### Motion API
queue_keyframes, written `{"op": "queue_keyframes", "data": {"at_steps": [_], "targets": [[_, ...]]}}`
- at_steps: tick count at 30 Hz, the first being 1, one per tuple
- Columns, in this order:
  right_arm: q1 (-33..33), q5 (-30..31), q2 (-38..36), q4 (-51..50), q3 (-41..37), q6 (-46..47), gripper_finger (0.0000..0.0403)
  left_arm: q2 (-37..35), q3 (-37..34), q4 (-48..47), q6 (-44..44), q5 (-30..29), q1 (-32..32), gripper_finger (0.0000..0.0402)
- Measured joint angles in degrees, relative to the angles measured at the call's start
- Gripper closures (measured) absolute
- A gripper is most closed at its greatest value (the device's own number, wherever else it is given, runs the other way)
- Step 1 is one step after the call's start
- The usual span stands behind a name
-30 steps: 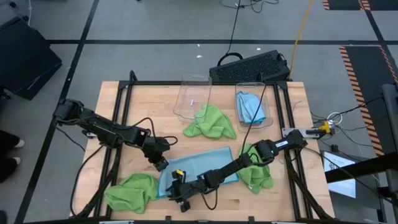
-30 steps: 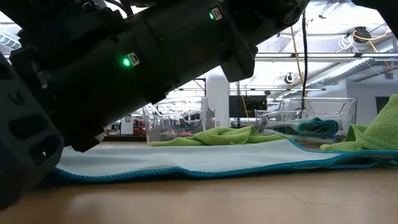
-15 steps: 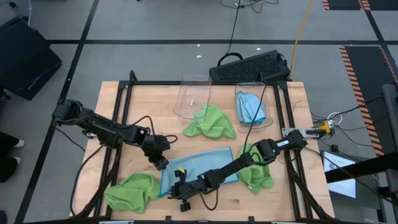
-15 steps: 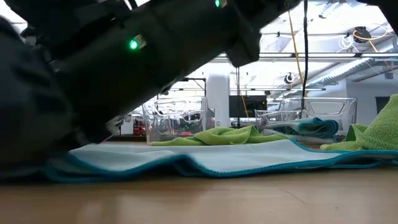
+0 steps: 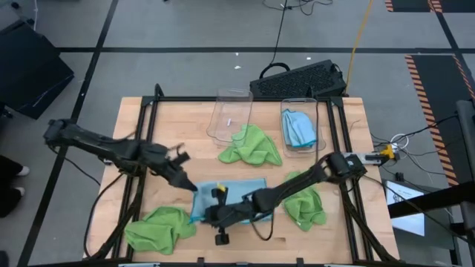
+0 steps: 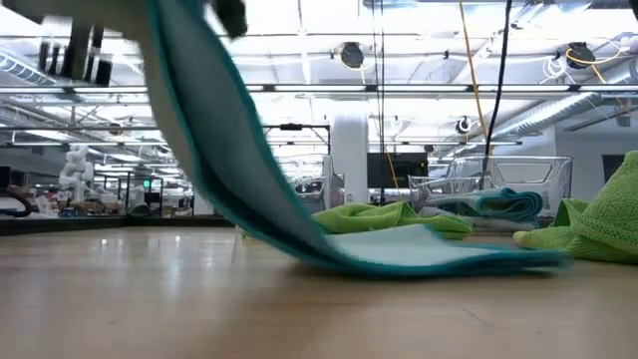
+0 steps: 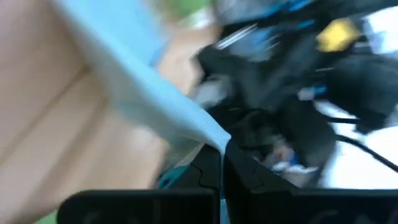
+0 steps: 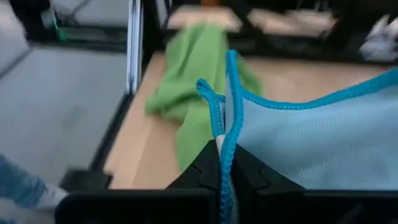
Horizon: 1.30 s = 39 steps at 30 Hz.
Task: Fold microfiber towels
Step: Fold the blue microfiber towel
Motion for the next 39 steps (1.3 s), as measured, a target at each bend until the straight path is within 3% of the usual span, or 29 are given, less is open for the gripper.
{"op": "queue_keyframes", "data": {"at_steps": [6, 12, 16, 24, 29, 39], "targets": [[-1.8, 0.23, -9.05, -3.44, 0.08, -0.29, 0.0398, -10.83, 0.0, 8.68, -3.35, -10.73, -1.26, 0.04], [-5.74, -0.39, -15.06, -6.71, 0.07, -1.9, 0.0398, -13.62, 3.52, 10.02, -1.15, -20.39, -1.99, 0.04], [-10.95, -5.54, -18.14, -6.54, 0.07, -2.83, 0.0398, -12.27, 8.88, 10.2, 5.16, -27.88, -1.96, 0.04], [-21.68, -18.27, -23.81, -5.76, 0.09, 4.47, 0.0398, -10.26, 17.65, 9.74, 16.83, -39.77, -1.89, 0.04], [-25.85, -25.68, -25.86, -5.88, 0.09, 6.95, 0.0398, -10.28, 18.25, 9.51, 18.71, -43.85, -1.88, 0.04], [-25.82, -34.58, -27.04, -14.01, -0.89, 9.65, 0.0399, -9.46, 18.25, -0.03, 14.54, -42.45, -6.99, 0.0398]]}}
